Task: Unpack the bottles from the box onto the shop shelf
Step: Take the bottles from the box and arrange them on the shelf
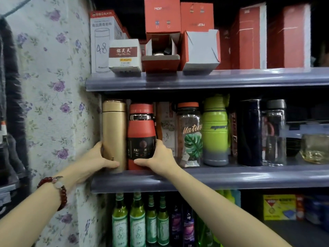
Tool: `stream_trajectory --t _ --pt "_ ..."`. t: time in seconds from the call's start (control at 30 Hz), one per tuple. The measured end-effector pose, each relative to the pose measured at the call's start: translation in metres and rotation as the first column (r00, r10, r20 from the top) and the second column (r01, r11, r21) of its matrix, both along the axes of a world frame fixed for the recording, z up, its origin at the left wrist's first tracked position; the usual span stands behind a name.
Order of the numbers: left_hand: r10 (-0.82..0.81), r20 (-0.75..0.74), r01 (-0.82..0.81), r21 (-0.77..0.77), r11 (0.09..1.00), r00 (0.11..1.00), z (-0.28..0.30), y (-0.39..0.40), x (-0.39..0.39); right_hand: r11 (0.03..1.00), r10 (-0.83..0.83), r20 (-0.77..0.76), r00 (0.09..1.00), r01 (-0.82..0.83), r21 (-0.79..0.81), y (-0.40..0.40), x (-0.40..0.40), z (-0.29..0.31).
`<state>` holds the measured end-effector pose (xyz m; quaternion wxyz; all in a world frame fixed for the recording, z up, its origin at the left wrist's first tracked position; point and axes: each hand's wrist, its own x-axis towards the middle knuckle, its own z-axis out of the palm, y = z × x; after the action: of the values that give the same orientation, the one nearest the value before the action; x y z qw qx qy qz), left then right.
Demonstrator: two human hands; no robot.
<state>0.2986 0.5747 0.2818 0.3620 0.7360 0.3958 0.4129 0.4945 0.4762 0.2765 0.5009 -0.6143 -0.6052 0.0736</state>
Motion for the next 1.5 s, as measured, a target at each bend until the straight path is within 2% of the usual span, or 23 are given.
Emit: stream_trajectory --t 0.07,0.13,0.23,0.27,0.3,0.33,0.37,0.43,0.5,0.6,0.7,0.83,1.07,1.3,1.5 --pt "0.169 0.024 -0.171 0.155 0.973 0.985 0.000 -0.014 0.007 0.999 -0.028 0.051 0.998 0.026 0.032 -0.006 0.003 0.001" --pt "0.325 0.137 -0.353 0.358 0.864 0.936 0.005 -0.037 0.020 0.990 -0.100 0.101 0.990 0.089 0.111 -0.018 0.010 0.003" --pt "0.334 0.332 -0.471 0.636 0.612 0.882 0.013 -0.086 0.053 0.944 -0.208 0.093 0.974 0.174 0.280 -0.043 0.037 0.007" --pt "0.316 0.373 -0.489 0.683 0.542 0.872 0.015 -0.100 0.067 0.924 -0.225 0.065 0.972 0.191 0.332 -0.051 0.049 0.008" --pt "0.286 0.387 -0.481 0.712 0.512 0.877 0.016 -0.111 0.082 0.899 -0.253 0.034 0.967 0.222 0.377 -0.060 0.062 0.009" --pt "0.238 0.368 -0.437 0.727 0.529 0.899 0.016 -0.119 0.099 0.868 -0.298 0.000 0.955 0.271 0.417 -0.069 0.076 0.010" --pt "0.176 0.325 -0.364 0.719 0.591 0.929 0.014 -0.125 0.117 0.831 -0.355 -0.039 0.934 0.334 0.445 -0.076 0.090 0.010" --pt "0.054 0.212 -0.173 0.603 0.779 0.976 0.010 -0.129 0.151 0.786 -0.451 -0.109 0.886 0.451 0.423 -0.089 0.117 0.010" --pt "0.003 0.123 -0.055 0.422 0.905 0.992 0.006 -0.125 0.182 0.829 -0.476 -0.110 0.872 0.487 0.274 -0.094 0.138 0.006" --pt "-0.017 0.127 -0.014 0.239 0.971 0.992 0.003 -0.115 0.214 0.913 -0.406 -0.083 0.910 0.408 0.015 -0.090 0.157 0.001" --pt "0.033 0.188 -0.065 0.164 0.984 0.982 -0.001 -0.101 0.228 0.930 -0.367 -0.173 0.914 0.361 -0.065 -0.080 0.170 0.005" --pt "0.059 0.192 -0.084 0.127 0.988 0.980 -0.004 -0.088 0.229 0.956 -0.289 -0.306 0.907 0.289 -0.046 -0.067 0.179 0.010" --pt "-0.123 0.079 0.118 0.075 0.990 0.989 0.003 -0.062 0.196 0.936 -0.348 -0.153 0.925 0.352 -0.003 -0.066 0.183 0.008" --pt "0.004 0.102 -0.023 0.188 0.982 0.995 -0.002 -0.078 0.205 0.950 -0.309 -0.186 0.933 0.310 -0.026 -0.069 0.182 0.013" --pt "0.046 0.079 -0.066 0.273 0.960 0.996 -0.006 -0.083 0.189 0.964 -0.263 -0.118 0.958 0.267 0.014 -0.078 0.169 0.011"
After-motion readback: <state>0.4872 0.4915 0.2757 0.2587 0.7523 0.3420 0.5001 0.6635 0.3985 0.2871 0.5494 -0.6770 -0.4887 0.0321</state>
